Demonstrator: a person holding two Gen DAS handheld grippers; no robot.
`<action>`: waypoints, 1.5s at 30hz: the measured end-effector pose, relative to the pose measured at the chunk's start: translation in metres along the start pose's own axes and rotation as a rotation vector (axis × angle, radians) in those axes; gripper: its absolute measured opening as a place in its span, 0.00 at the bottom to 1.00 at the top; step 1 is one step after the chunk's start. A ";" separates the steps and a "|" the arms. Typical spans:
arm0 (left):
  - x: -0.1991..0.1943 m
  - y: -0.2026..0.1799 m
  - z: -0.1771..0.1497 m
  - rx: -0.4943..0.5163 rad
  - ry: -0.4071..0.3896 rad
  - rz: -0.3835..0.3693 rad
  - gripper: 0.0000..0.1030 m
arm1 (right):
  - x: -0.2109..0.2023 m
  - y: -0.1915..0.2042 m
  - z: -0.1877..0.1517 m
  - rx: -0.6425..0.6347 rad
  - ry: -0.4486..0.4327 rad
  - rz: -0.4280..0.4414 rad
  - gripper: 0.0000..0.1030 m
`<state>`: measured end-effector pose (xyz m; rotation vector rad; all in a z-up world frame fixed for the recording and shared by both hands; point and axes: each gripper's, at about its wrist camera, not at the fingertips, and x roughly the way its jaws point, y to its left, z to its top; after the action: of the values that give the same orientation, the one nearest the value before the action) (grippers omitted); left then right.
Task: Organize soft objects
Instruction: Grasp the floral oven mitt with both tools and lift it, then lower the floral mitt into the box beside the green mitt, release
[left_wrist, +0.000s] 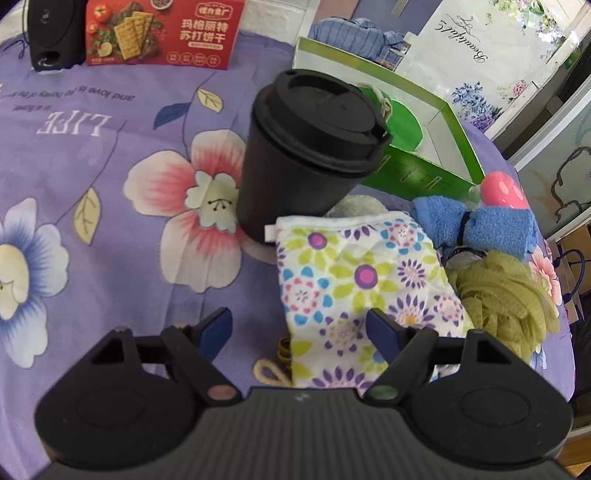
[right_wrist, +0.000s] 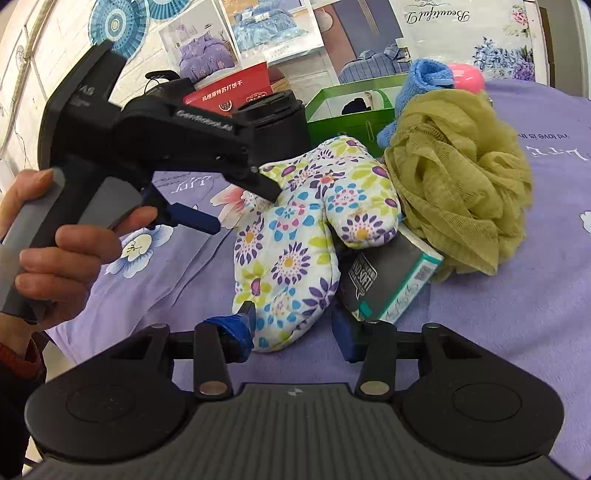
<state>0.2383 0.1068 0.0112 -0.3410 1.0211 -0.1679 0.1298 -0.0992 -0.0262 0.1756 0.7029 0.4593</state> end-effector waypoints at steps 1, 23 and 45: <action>0.002 -0.001 0.002 0.000 0.005 -0.004 0.77 | 0.001 0.001 0.001 0.001 0.003 0.008 0.29; 0.010 -0.011 0.006 0.023 0.008 -0.059 0.79 | 0.019 0.018 0.013 -0.045 0.042 0.016 0.34; -0.058 -0.023 -0.006 0.022 -0.103 -0.240 0.31 | -0.013 0.029 0.024 -0.205 -0.178 0.037 0.18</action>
<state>0.2037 0.1014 0.0625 -0.4477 0.8740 -0.3742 0.1270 -0.0795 0.0084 0.0358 0.4758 0.5407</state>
